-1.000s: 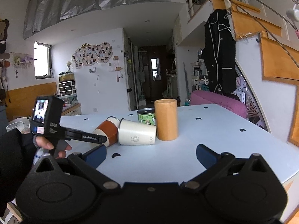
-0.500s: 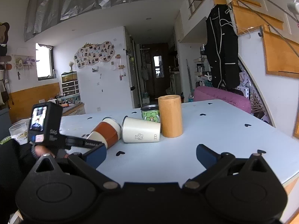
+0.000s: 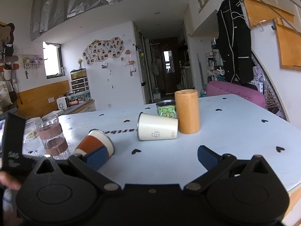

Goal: Flip cup upright

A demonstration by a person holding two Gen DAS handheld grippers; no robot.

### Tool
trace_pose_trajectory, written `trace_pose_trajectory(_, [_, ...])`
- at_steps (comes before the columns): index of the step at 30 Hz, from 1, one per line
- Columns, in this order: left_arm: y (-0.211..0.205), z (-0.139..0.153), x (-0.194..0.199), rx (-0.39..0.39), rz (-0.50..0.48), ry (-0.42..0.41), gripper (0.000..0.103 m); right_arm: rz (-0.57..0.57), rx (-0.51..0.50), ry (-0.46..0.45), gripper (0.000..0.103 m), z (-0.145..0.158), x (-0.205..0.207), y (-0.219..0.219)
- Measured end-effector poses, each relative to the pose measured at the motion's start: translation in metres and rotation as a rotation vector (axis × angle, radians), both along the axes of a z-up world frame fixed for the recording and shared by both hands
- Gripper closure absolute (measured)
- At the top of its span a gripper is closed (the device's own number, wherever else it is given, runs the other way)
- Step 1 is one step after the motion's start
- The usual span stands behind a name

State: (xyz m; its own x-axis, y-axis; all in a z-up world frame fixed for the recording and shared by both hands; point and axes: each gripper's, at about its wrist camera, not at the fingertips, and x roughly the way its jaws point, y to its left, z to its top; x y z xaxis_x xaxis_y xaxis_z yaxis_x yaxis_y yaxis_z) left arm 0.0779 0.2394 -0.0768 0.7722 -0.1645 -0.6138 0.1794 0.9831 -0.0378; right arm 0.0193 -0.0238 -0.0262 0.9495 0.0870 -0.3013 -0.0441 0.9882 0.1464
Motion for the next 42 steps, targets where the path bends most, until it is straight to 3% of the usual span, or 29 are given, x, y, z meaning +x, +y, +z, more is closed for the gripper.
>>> trace_pose_trajectory(11, [0.013,-0.003,-0.048,-0.023,0.0,-0.023,0.042,0.025,0.004,0.017,0.0,0.0,0.006,0.009])
trace_pose_trajectory(16, [0.019,-0.002,-0.051,-0.051,-0.013,-0.03,0.041,0.042,0.026,0.047,0.0,-0.001,0.016,0.015])
trace_pose_trajectory(20, [0.027,0.002,-0.057,-0.086,-0.027,-0.063,0.026,0.074,0.104,0.091,0.0,0.002,0.034,0.02])
trace_pose_trajectory(25, [0.038,0.004,-0.066,-0.114,-0.025,-0.108,0.019,0.132,0.205,0.202,0.0,0.005,0.075,0.041])
trace_pose_trajectory(29, [0.052,0.003,-0.071,-0.137,-0.006,-0.126,0.018,0.165,0.335,0.37,0.0,0.0,0.112,0.055])
trace_pose_trajectory(38, [0.087,0.005,-0.096,-0.145,0.019,-0.207,0.011,0.153,0.533,0.69,0.003,-0.046,0.166,0.078])
trace_pose_trajectory(42, [0.097,0.001,-0.093,-0.163,0.043,-0.191,0.011,0.175,0.539,0.697,0.018,-0.05,0.167,0.085])
